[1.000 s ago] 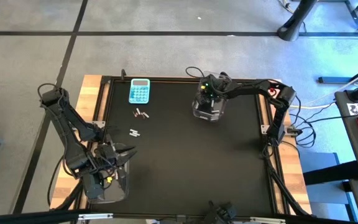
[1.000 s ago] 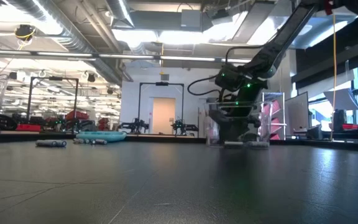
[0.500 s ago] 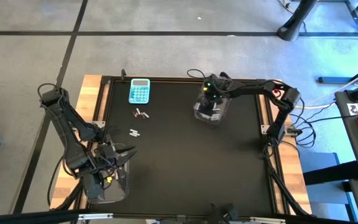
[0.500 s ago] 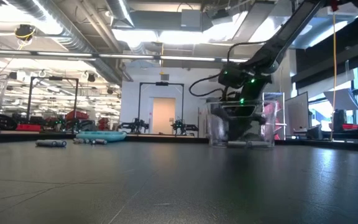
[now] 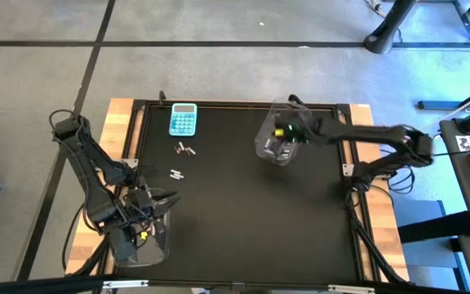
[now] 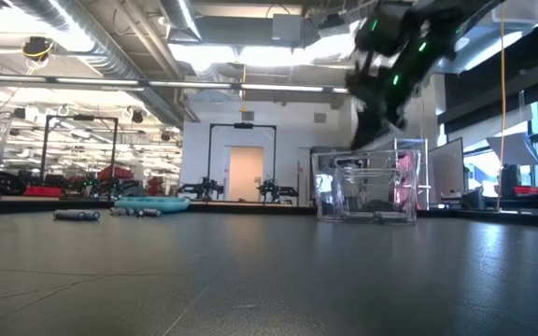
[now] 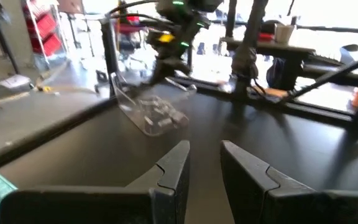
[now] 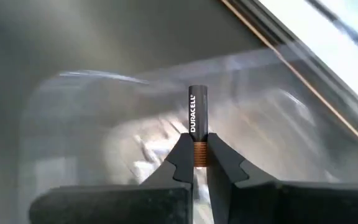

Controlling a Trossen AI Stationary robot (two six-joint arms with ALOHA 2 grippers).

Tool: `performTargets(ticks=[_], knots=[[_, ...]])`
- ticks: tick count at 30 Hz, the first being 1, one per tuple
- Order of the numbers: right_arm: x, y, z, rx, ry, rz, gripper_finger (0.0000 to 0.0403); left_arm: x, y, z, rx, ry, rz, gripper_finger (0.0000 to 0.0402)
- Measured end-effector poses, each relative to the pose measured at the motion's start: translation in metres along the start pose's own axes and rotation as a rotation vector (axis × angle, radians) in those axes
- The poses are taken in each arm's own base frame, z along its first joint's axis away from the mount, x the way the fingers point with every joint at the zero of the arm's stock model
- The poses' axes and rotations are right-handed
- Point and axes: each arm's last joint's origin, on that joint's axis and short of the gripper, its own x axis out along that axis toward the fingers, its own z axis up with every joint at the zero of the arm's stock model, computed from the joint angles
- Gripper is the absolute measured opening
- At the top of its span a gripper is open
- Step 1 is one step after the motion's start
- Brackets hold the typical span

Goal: Sort batteries
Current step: Put the black battery into the bottom transparent bin

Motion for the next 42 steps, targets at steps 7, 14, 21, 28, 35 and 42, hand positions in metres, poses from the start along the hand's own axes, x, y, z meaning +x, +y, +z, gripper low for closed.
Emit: performTargets(ticks=[7,14,21,28,35,42], knots=[[-0.037,0.111,-0.029,-0.184,-0.465,0.437,0.0015,0.016,-0.017,-0.027,0.142,-0.128,0.091,0.0082],[-0.074,0.204,-0.058,-0.299,-0.874,0.708,0.0015,0.041,-0.031,-0.063,0.148,-0.126,0.163,0.0104],[-0.069,0.261,-0.055,-0.425,-0.923,0.728,0.0015,0.045,-0.046,-0.057,0.172,-0.026,0.143,0.0180],[-0.059,0.290,-0.043,-0.483,-0.890,0.723,0.0015,0.044,-0.087,-0.040,0.362,0.121,-0.153,0.0200],[-0.054,0.303,-0.042,-0.523,-0.894,0.812,0.0015,0.049,-0.100,-0.019,0.387,-0.131,-0.389,0.0200],[-0.057,0.304,-0.043,-0.523,-0.901,0.821,0.0015,0.053,-0.083,-0.010,0.246,-0.405,-0.568,0.0200]])
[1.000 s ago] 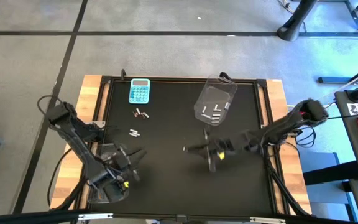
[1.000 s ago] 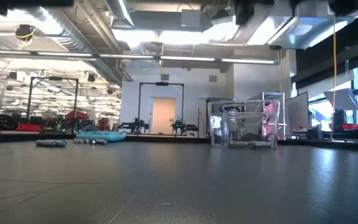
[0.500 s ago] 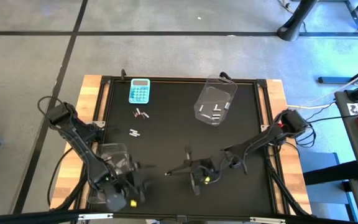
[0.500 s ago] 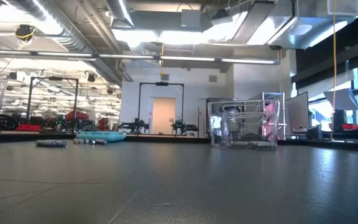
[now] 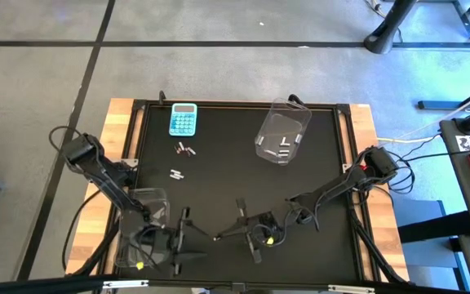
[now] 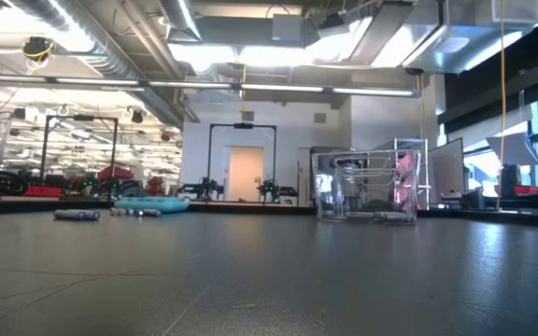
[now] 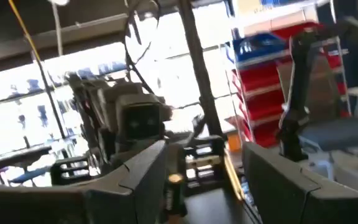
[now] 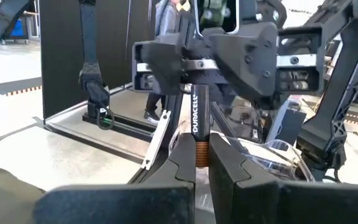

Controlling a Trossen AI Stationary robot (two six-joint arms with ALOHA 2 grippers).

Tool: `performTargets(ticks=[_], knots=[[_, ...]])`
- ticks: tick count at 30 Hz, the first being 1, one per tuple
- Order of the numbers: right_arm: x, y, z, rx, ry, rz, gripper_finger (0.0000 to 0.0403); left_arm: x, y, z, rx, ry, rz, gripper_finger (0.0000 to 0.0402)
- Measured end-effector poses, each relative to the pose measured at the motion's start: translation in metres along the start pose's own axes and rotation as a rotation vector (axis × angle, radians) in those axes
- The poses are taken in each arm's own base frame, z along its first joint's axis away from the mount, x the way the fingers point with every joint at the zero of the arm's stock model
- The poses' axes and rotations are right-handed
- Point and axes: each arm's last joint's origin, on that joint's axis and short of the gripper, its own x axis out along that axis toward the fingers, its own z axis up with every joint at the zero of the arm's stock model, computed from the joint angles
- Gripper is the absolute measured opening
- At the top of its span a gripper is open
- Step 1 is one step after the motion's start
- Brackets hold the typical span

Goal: Sort batteries
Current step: Put the black battery into the bottom transparent bin

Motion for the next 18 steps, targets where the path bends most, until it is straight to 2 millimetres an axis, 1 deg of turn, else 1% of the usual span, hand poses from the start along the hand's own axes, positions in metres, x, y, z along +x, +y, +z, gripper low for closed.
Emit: performTargets(ticks=[4,8,13,15,18], knots=[[0.000,0.002,0.001,-0.001,-0.011,0.003,0.0015,0.004,0.009,-0.005,-0.015,-0.004,0.038,0.0200],[0.000,0.002,0.002,0.000,-0.016,0.001,0.0017,0.013,0.018,-0.018,-0.062,0.070,0.058,0.0200],[0.000,0.001,0.002,0.000,-0.018,-0.007,0.0014,0.018,0.020,-0.025,-0.089,0.086,0.036,0.0199],[0.000,0.001,0.002,0.000,-0.019,-0.007,0.0014,0.018,0.019,-0.025,-0.083,0.082,0.006,0.0193],[0.000,0.001,0.002,0.000,-0.020,-0.007,0.0015,0.018,0.018,-0.025,-0.100,0.077,-0.010,0.0170]])
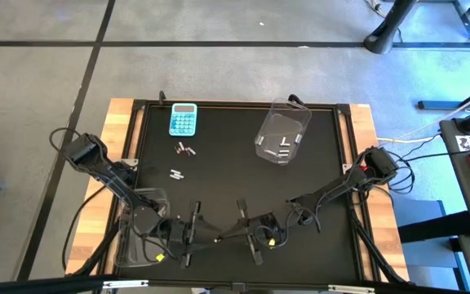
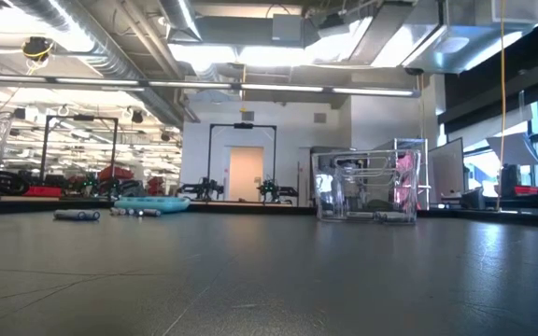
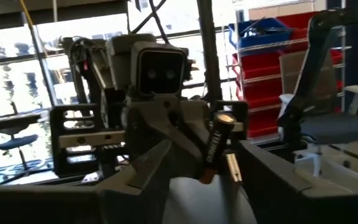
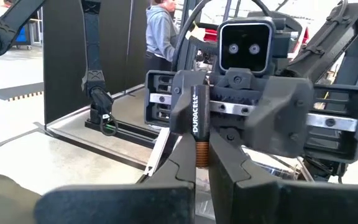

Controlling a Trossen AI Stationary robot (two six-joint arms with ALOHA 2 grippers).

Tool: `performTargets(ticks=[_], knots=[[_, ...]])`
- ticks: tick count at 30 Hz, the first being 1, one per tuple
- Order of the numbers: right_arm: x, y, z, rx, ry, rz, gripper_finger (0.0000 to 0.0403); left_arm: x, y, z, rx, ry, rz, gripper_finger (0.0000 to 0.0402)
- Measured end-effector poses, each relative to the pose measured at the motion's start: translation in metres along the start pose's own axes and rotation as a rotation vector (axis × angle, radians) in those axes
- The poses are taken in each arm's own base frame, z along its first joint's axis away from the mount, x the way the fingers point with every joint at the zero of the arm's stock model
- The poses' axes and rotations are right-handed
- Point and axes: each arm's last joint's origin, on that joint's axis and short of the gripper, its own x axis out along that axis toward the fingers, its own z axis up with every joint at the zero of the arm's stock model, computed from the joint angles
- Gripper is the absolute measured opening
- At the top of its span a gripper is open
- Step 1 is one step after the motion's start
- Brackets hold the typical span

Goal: Sort batteries
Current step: Put the black battery into the bottom transparent bin

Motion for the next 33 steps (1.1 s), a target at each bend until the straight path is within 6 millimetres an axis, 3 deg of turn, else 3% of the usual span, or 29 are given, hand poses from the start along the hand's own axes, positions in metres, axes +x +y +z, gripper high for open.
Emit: performTargets(ticks=[9,17,21,28,33], knots=[[0.0000,0.0000,0.0001,0.000,-0.001,0.000,0.0015,0.0000,-0.0006,0.0003,-0.001,-0.007,-0.025,0.0078],[-0.0001,0.0004,0.0006,0.005,-0.005,0.006,0.0017,0.0030,0.0003,0.0013,0.001,-0.025,-0.084,0.0032],[-0.0002,0.0014,0.0006,0.002,-0.003,0.016,0.0039,0.0030,-0.0010,0.0018,0.026,-0.038,-0.125,0.0006],[-0.0002,0.0005,0.0000,0.001,0.003,0.006,0.0069,0.0031,-0.0014,0.0027,0.025,-0.046,-0.138,0.0000],[-0.0003,-0.0043,-0.0016,0.002,0.032,-0.120,0.0032,0.0028,-0.0020,0.0021,0.024,-0.038,-0.137,0.0000]])
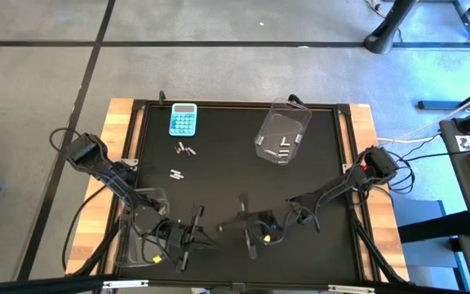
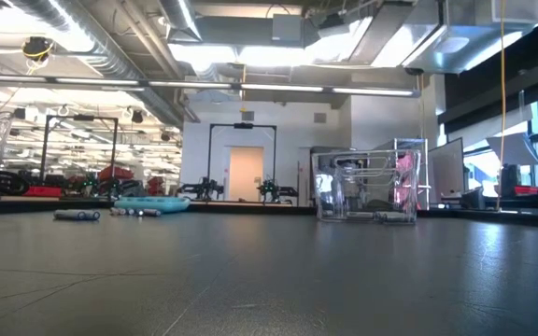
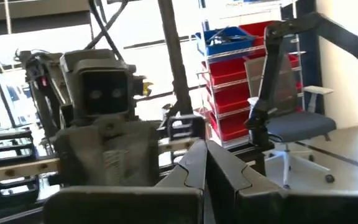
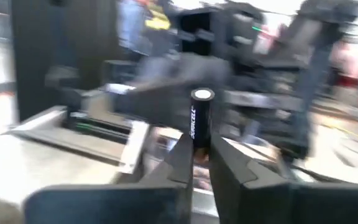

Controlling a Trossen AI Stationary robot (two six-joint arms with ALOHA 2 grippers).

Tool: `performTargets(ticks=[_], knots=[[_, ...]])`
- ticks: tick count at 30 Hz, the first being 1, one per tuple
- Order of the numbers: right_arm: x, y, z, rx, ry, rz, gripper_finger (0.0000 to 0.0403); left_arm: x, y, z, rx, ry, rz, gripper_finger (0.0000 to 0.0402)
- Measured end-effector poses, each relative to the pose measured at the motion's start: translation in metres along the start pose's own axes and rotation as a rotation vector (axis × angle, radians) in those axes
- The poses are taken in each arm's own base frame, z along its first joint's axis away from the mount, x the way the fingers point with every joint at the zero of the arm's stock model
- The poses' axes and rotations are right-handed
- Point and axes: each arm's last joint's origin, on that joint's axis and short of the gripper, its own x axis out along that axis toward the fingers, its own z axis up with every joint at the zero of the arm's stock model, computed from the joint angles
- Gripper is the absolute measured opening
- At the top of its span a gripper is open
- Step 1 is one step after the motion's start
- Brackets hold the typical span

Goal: Sort batteries
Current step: Put the black battery into the bottom transparent bin

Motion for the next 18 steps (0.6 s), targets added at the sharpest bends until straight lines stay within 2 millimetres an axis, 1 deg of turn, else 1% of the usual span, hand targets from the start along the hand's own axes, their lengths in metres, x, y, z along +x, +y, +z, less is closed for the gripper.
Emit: performTargets(ticks=[2,5,9,11,14,18], knots=[[0.000,-0.002,-0.003,-0.007,0.034,-0.068,0.0008,0.000,0.001,-0.002,0.003,0.024,0.036,0.0001],[0.001,-0.010,-0.013,0.018,0.130,-0.156,0.0007,-0.002,0.002,-0.011,0.048,0.131,0.154,0.0003],[0.000,-0.028,-0.037,0.090,0.331,-0.233,0.0004,-0.009,0.000,-0.019,0.091,0.261,0.380,0.0001],[-0.001,-0.035,-0.050,0.133,0.419,-0.268,0.0005,-0.014,-0.003,-0.021,0.117,0.304,0.461,0.0001],[-0.002,-0.037,-0.066,0.146,0.498,-0.284,0.0002,-0.020,-0.009,-0.022,0.137,0.332,0.518,0.0004],[-0.006,-0.036,-0.073,0.163,0.544,-0.307,0.0005,-0.026,-0.013,-0.020,0.111,0.332,0.580,0.0002]])
